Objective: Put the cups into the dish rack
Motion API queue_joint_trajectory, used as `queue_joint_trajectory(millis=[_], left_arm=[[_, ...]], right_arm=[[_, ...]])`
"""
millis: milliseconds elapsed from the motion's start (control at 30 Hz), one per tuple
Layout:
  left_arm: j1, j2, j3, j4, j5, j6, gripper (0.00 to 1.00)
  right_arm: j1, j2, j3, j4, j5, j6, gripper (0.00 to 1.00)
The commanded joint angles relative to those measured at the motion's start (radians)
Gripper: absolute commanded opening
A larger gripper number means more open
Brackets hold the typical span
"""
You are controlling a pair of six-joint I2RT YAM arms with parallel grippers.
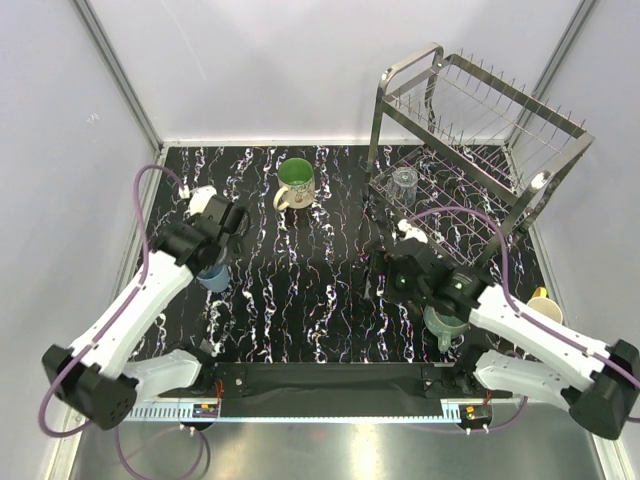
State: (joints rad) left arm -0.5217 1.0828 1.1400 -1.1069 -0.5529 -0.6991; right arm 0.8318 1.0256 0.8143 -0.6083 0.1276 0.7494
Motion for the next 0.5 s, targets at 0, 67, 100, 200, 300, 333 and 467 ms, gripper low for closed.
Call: queue_joint_trajectory(millis=[0,67,100,200,300,333,467], left_arm=[[0.060,0.064,0.018,0.028,0.033,0.078,0.76],[0.075,0.107,0.010,0.042,0.024,0.081,0.74],[0.080,0.120,0.006,0.048,0.022,0.082,0.73],[0.088,0.164,-0.016,0.071,0.010,0.079,0.71],[0.098,0.199,-0.052,0.108,0.001,0.075,0.71],[0.104,0.221,-0.063,0.120,0.001,0.075,0.71],[0.129,0.250,-0.108,0.176,-0.002,0.076,0.69]], right_arm=[[0.009,-0.093,-0.018,-0.028,-0.069,0.077,0.98],[0.009,-0.143,-0.027,-0.034,-0.077,0.080,0.99],[0.009,-0.156,-0.029,-0.039,-0.074,0.079,0.98],[0.009,-0.193,-0.021,-0.064,-0.068,0.079,0.98],[0.009,-0.202,-0.011,-0.077,-0.060,0.073,0.99],[0.009,-0.202,-0.009,-0.082,-0.062,0.071,0.99],[0.009,-0.196,-0.007,-0.087,-0.066,0.064,0.99]])
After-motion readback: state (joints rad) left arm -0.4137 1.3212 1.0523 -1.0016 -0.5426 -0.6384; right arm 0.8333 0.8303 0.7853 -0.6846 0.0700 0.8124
